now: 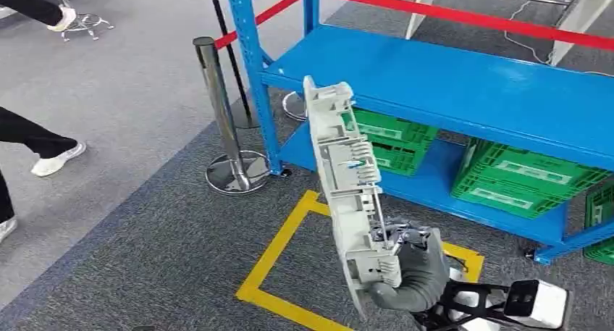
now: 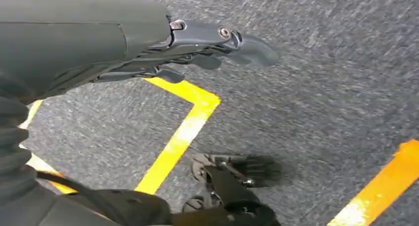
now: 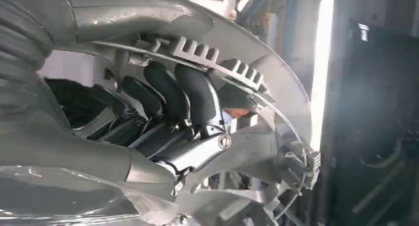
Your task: Take the parts from the cabinet and place them on the table.
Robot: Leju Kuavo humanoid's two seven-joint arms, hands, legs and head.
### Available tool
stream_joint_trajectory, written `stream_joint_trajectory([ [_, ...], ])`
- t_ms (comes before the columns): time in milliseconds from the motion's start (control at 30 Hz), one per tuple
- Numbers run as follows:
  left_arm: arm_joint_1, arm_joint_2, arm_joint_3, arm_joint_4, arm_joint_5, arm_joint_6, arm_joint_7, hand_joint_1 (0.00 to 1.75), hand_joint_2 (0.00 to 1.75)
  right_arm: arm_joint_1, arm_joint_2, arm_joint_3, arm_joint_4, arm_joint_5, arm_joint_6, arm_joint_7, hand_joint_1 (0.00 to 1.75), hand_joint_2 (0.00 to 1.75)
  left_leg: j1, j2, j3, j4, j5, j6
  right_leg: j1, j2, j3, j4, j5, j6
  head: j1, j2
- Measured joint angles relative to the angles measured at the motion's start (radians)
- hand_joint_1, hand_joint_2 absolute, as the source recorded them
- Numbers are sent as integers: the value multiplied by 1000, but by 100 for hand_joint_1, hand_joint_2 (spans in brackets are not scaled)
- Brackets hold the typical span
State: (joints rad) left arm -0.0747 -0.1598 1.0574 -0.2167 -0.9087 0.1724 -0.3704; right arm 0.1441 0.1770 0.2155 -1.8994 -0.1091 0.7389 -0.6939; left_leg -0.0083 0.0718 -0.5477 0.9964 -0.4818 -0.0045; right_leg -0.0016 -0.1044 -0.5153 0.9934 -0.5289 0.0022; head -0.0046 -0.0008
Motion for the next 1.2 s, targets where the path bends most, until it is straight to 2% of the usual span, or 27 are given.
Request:
stream_joint_trajectory([
  [100, 11, 0, -2, 0, -3, 0, 18, 0, 175, 9, 0, 4, -7, 17, 1, 0, 175, 175, -1, -29, -13, 1, 4, 14, 0, -28, 3, -4, 2, 13, 2, 0],
  [133, 13, 0, -2, 0, -6, 0, 28, 0, 175, 11, 0, 8, -14, 25, -1, 1, 175, 175, 7, -39, -9, -9, 12, 24, -5, -9, -10, 3, -13, 21, 1, 0],
  [167, 13, 1, -3, 0, -14, 2, 35, 0, 175, 15, -1, 14, -18, 33, -4, 1, 175, 175, 8, -47, -11, -9, 15, 30, -6, 45, -19, 33, -40, 23, 6, 0],
  [200, 12, 2, -5, 0, -19, 3, 42, 0, 175, 21, -3, 22, -28, 40, -13, 0, 175, 175, 8, -59, -16, -9, 18, 35, -9, 77, -48, 102, -80, 23, 8, 0],
  [267, 12, 5, -11, 0, -43, 20, 43, 0, 175, 41, -11, 32, -42, 48, -45, 0, 175, 175, 6, -84, -21, -8, 21, 39, -9, 100, -122, 268, -150, 25, 8, 0],
  [300, 16, 10, -18, 0, -51, 19, 35, 0, 175, 57, -18, 35, -53, 53, -64, 0, 175, 175, 6, -98, -22, -8, 21, 39, -8, 103, -145, 313, -157, 25, 8, 0],
  [333, 21, 18, -23, 0, -56, 14, 24, 0, 175, 74, -29, 41, -69, 58, -82, 0, 175, 175, 6, -114, -22, -6, 22, 38, -8, 103, -145, 312, -141, 24, 7, 0],
  [367, 24, 26, -23, 0, -60, 6, 17, 0, 175, 86, -45, 50, -92, 61, -95, 0, 175, 175, 7, -129, -22, -5, 22, 37, -9, 104, -123, 260, -99, 22, 8, 0],
  [433, 25, 34, -26, 0, -67, 1, 8, 0, 175, 89, -64, 61, -115, 69, -111, 0, 175, 175, 9, -157, -21, 0, 22, 34, -12, 129, -44, 87, -6, 19, 8, 0],
  [467, 25, 39, -26, 0, -68, 1, 3, 0, 175, 87, -73, 69, -122, 71, -119, 1, 175, 175, 9, -166, -26, 2, 23, 28, -17, 182, -19, 33, -4, 18, 8, 0],
  [500, 19, 46, -26, 0, -68, -3, -3, 0, 175, 86, -80, 77, -127, 71, -126, 0, 175, 175, 4, -181, -37, 15, 22, 21, -21, 189, -9, 6, -10, 20, 7, 0],
  [600, 21, 51, -26, 0, -66, -14, -23, 0, 175, 73, -92, 93, -130, 66, -134, 0, 175, 175, 12, -208, -53, 13, 37, 0, -13, 163, -13, 21, -6, 12, 6, 0],
  [633, 21, 56, -26, 0, -65, -18, -31, 0, 175, 63, -96, 102, -129, 65, -140, 0, 175, 175, 11, -204, -56, 18, 31, -3, -22, 146, -11, 14, 0, 2, 7, 0],
  [667, 20, 51, -26, 0, -64, -21, -34, 0, 175, 55, -100, 108, -129, 66, -147, 1, 175, 175, 5, -143, -64, 40, 12, -9, -21, 134, -9, 13, 2, -2, 1, 0],
  [700, 16, 50, -26, 0, -65, -24, -31, 0, 175, 52, -102, 113, -129, 66, -153, 1, 175, 175, 6, -108, -88, 93, -22, -15, -18, 119, -9, 13, 1, -9, -7, 0],
  [767, 9, 40, -26, 0, -76, -26, -4, 0, 175, 51, -113, 117, -129, 58, -163, 1, 175, 175, 12, -84, -161, 263, -103, -22, -14, 82, -11, 13, 0, -11, -7, 0],
  [800, 9, 37, -26, 0, -77, -24, 8, 0, 175, 49, -116, 119, -129, 58, -165, 0, 175, 175, 14, -83, -182, 319, -122, -23, -13, 67, -12, 13, -1, -11, -6, 0],
  [833, 12, 35, -26, 0, -79, -22, 18, 0, 175, 48, -119, 122, -129, 60, -169, 0, 175, 175, 15, -83, -182, 328, -116, -23, -12, 54, -11, 13, -1, -11, -7, 0],
  [867, 15, 34, -26, 0, -79, -22, 24, 0, 175, 47, -121, 125, -129, 61, -170, 0, 175, 175, 15, -81, -159, 292, -88, -20, -11, 41, -11, 13, -2, -11, -7, 0],
  [900, 17, 33, -26, 0, -79, -22, 27, 0, 175, 46, -124, 126, -130, 62, -171, 0, 175, 175, 14, -77, -120, 219, -50, -16, -9, 29, -10, 13, -2, -11, -7, 0],
  [933, 17, 32, -26, 0, -79, -21, 27, 0, 175, 45, -125, 127, -130, 63, -172, 0, 175, 175, 11, -59, -70, 127, -10, -9, -8, 18, -8, 13, -4, -10, -6, 0],
  [967, 15, 32, -26, 0, -80, -21, 27, 0, 175, 44, -127, 127, -132, 63, -174, 0, 175, 175, 4, -12, -24, 42, 14, 1, -7, 8, -5, 13, -5, -9, -7, 0],
  [1000, 11, 31, -26, 0, -80, -21, 27, 0, 175, 44, -128, 127, -132, 63, -175, 0, 175, 175, -10, 12, -14, 17, -3, 5, 1, -3, -7, 14, -8, -4, -7, 0],
  [1100, 14, 29, -26, 0, -80, -19, 27, 0, 175, 39, -133, 132, -132, 64, -177, 0, 175, 175, -11, -20, -27, 15, 2, 14, 1, -35, -5, 10, -8, 6, -6, 0],
  [1133, 16, 29, -26, 0, -80, -19, 27, 0, 175, 36, -134, 132, -132, 64, -177, 0, 175, 175, -7, -32, -22, 5, 8, 23, 2, -45, -1, 10, -11, 14, -6, 0],
  [1167, 19, 25, -26, 0, -80, -19, 27, 0, 175, 34, -136, 133, -134, 64, -177, 1, 175, 175, -1, -41, -18, -3, 14, 27, -3, -5, -10, 22, -28, 19, -4, 0],
  [1200, 17, 26, -26, 0, -80, -18, 28, 0, 175, 34, -138, 133, -135, 64, -177, 1, 175, 175, 1, -51, -20, -4, 17, 33, -5, 53, -30, 66, -60, 19, -1, 0],
])
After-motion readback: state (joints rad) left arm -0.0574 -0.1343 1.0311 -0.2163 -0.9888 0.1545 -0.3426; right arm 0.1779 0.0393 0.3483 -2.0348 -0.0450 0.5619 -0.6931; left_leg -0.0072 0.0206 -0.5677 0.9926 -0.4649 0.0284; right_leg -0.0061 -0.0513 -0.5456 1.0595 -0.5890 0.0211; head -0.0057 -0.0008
